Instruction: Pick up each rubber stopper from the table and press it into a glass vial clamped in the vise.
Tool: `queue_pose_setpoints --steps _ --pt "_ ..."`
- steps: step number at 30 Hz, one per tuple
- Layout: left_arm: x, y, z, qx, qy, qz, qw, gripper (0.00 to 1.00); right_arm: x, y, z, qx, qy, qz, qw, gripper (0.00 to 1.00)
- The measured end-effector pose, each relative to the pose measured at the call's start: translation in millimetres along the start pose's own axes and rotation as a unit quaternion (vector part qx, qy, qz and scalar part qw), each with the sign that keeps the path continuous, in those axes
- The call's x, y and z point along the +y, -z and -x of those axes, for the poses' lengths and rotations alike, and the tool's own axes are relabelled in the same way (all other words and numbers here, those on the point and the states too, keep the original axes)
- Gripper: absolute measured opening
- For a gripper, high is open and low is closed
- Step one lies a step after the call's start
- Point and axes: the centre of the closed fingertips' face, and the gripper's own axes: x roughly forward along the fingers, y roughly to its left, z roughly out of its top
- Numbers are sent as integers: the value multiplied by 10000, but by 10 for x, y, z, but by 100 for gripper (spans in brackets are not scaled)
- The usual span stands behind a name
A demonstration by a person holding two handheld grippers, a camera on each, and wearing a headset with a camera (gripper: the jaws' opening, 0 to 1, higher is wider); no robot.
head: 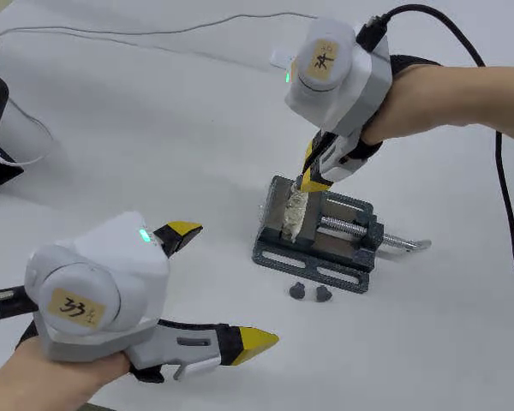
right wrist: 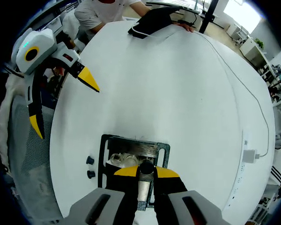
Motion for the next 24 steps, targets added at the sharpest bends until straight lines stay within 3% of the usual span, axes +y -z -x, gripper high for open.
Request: queue_pose_setpoints --steps 15,24 --pt "-6 22 -12 28 -7 19 10000 86 -2 8 8 -77 -37 126 9999 8" --pt "-11 39 -18 35 -2 51 10000 86 2 -2 9 119 156 18 9998 7"
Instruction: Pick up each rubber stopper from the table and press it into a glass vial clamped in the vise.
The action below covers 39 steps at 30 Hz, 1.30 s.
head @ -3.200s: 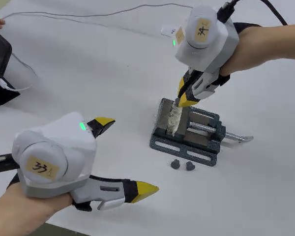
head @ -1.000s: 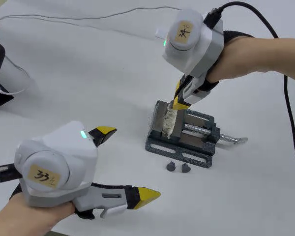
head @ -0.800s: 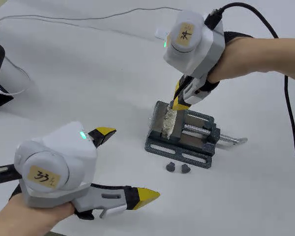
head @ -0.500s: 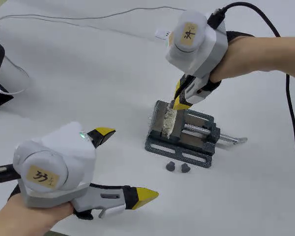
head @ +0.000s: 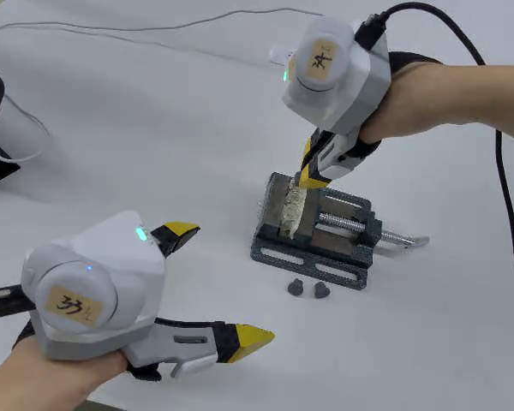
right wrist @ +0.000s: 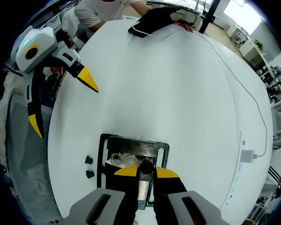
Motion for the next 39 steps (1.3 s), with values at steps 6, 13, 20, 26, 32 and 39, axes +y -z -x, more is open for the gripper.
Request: queue_pose_setpoints --steps 6,13,20,26,32,39 --pt "-3 -23 -3 -62 7 55 10000 86 -13 15 7 49 13 -13 10000 6" --pt "-4 -18 5 -66 11 64 10000 85 -32 6 -15 119 11 -43 9999 6" --pt "2 -1 6 -61 2 85 9999 85 -19 -3 -14 235 56 -246 9994 6" --pt "-9 -3 -12 -66 20 91 9999 85 -26 1 -15 254 113 -551 9981 5" --pt "-20 -13 -29 -65 52 78 9999 85 -55 12 -22 160 209 -1220 9922 5" --pt "-14 -10 -27 -56 53 76 9999 85 -13 10 -17 85 172 -971 9951 6"
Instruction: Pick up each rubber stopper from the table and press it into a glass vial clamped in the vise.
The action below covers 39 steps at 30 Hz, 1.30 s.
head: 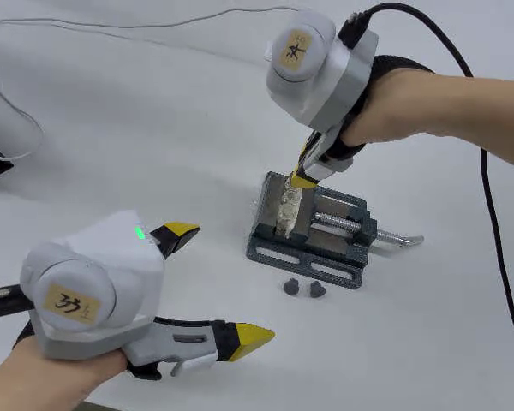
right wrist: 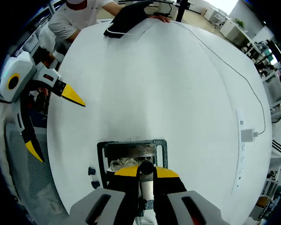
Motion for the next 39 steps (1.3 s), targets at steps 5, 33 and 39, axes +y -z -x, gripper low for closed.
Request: queue_pose_setpoints --steps 5,33,39 --pt "1 22 6 25 -10 13 10000 84 4 -1 13 -52 -66 25 10000 7" --pt "38 37 28 24 -64 42 10000 84 21 44 198 -357 -456 521 9970 15" --pt "64 44 34 41 -82 39 10000 84 0 -11 170 -612 -704 766 9927 9"
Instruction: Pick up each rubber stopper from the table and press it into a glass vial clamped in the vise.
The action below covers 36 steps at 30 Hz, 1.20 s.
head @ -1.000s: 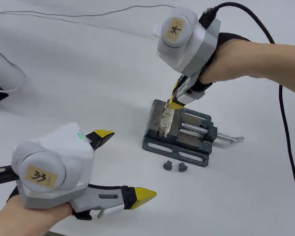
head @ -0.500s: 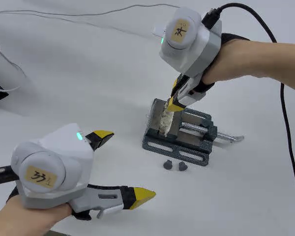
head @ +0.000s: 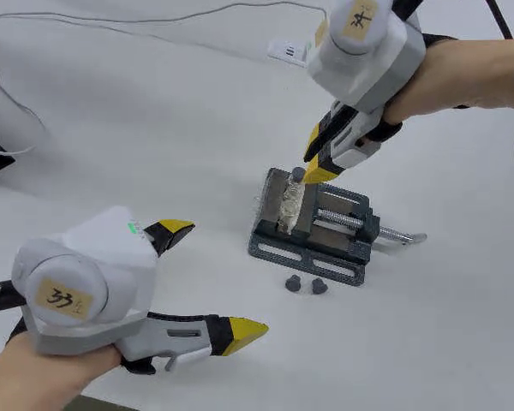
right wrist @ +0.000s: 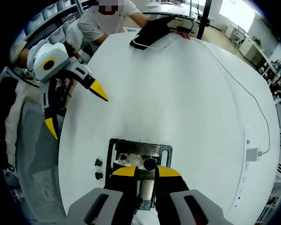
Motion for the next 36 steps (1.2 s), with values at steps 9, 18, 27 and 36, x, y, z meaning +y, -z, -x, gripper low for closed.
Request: queue_pose_setpoints --steps 9,18,27,36 --pt "18 32 -8 49 -11 18 10000 84 -45 -8 -67 -6 -65 -46 10000 2" --pt "3 58 -29 109 35 8 9999 83 -26 8 -89 -2 -95 -72 9999 1" --pt "15 68 -30 138 44 16 9999 83 -58 0 -124 25 -132 -68 9999 0" --pt "15 54 -38 127 65 17 9999 83 15 -6 -116 93 -64 185 9998 0"
